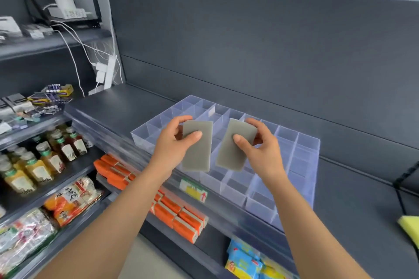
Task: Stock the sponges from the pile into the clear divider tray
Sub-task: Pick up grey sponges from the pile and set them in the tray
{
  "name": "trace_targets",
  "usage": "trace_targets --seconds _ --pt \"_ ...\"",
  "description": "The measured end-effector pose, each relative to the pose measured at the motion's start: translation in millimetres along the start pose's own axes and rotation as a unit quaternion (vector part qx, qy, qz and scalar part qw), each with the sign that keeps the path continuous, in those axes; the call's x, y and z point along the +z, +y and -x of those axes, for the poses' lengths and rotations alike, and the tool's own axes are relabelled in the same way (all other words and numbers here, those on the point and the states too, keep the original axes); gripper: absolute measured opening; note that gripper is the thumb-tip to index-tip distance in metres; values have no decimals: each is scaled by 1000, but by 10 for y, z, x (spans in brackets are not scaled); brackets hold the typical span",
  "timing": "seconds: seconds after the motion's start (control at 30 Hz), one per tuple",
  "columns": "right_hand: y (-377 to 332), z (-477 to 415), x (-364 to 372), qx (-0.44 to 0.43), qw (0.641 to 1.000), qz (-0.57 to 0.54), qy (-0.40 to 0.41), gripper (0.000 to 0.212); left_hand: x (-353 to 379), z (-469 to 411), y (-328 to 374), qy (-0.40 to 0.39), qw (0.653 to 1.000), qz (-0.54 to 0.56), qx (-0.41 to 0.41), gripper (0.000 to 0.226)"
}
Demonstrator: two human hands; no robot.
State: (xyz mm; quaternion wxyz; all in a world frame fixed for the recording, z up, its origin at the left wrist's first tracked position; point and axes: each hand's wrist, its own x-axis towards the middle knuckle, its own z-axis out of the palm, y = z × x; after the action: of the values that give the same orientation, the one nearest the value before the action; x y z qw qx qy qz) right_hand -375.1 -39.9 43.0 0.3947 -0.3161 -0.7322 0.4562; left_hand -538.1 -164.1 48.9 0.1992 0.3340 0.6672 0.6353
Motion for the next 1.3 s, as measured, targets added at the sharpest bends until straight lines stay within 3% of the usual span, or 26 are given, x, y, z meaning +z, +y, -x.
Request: trace_targets --seconds 0.47,0.87,1.3 --pt "72 -1448 996 18 997 61 44 37 -542 -1826 -294 -54 998 -42 10 36" --pt "131 -2336 1600 40 970 158 178 33 -783 -3329 -560 -157 968 -141 137 34" --pt "505 -2601 1875 101 938 299 146 37 -432 -3918 -939 -260 918 -208 214 35"
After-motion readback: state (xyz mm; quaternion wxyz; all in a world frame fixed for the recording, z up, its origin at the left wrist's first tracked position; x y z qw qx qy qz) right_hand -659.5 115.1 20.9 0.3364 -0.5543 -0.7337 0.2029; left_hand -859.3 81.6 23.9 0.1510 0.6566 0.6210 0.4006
